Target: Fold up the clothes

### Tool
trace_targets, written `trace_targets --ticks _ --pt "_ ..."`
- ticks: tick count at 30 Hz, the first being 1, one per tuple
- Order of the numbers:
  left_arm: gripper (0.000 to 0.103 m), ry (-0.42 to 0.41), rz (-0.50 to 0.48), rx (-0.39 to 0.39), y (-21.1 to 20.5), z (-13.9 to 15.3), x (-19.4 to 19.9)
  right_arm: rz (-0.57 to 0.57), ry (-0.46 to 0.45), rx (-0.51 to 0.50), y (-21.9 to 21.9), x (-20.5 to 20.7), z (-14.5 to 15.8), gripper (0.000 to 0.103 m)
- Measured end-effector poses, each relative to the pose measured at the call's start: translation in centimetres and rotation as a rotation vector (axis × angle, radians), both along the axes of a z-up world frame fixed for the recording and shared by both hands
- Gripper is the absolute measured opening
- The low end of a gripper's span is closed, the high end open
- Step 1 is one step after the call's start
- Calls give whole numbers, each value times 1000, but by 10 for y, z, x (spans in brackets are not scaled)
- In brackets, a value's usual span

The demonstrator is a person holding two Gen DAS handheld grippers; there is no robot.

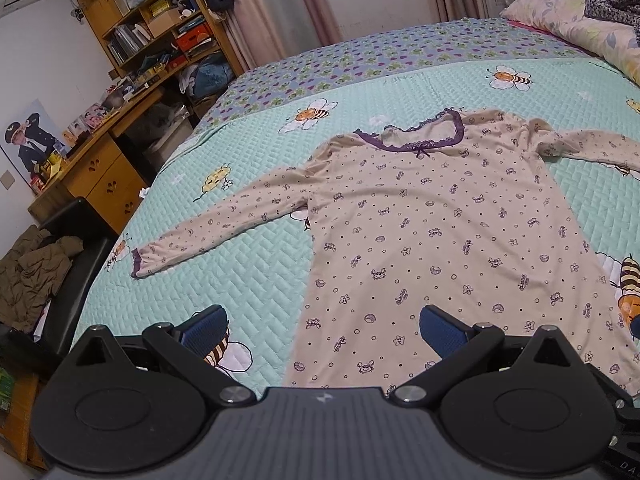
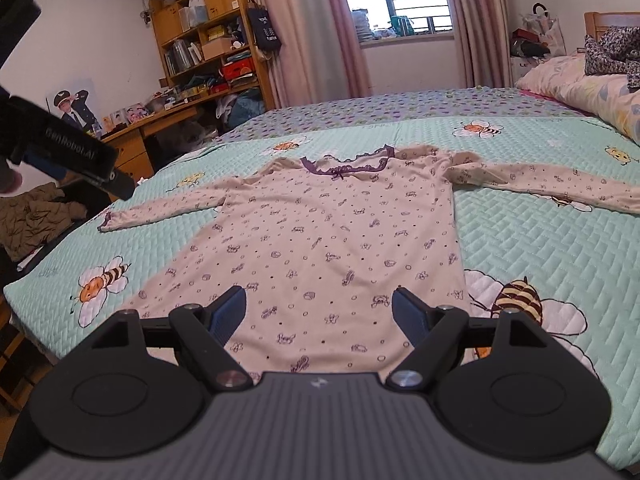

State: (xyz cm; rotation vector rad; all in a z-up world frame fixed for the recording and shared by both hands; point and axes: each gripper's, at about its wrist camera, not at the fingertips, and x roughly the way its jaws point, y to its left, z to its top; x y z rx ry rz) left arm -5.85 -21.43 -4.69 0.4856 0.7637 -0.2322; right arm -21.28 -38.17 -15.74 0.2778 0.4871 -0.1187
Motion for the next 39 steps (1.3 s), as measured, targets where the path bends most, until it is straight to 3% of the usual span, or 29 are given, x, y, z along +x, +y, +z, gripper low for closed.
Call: trace_targets --ticks 10,16,20,22,24,27,30,33,35,39 --pt "102 28 13 -34 8 -15 33 21 15 -1 -2 26 -3 81" --pt "102 98 118 -208 59 -29 111 34 4 -16 -18 67 5 81" --pt "102 63 249 -179 106 -54 184 14 18 16 -41 108 7 81" --pt "102 83 316 -173 133 -73 226 -2 22 32 -53 128 6 81" --pt "102 194 368 -275 166 -96 272 -24 31 62 -64 147 2 81" --pt "98 360 418 -569 209 -134 321 -37 50 121 -72 169 -8 81" --pt "100 408 430 -770 217 -161 343 -36 83 138 -71 188 -23 81" --pt "102 370 469 -874 220 -166 352 -23 113 147 -67 205 -33 81" --pt "101 321 479 -900 232 -159 357 -13 114 139 -62 213 -35 81" --pt "102 186 584 -792 277 -144 377 8 110 125 -58 217 -37 81"
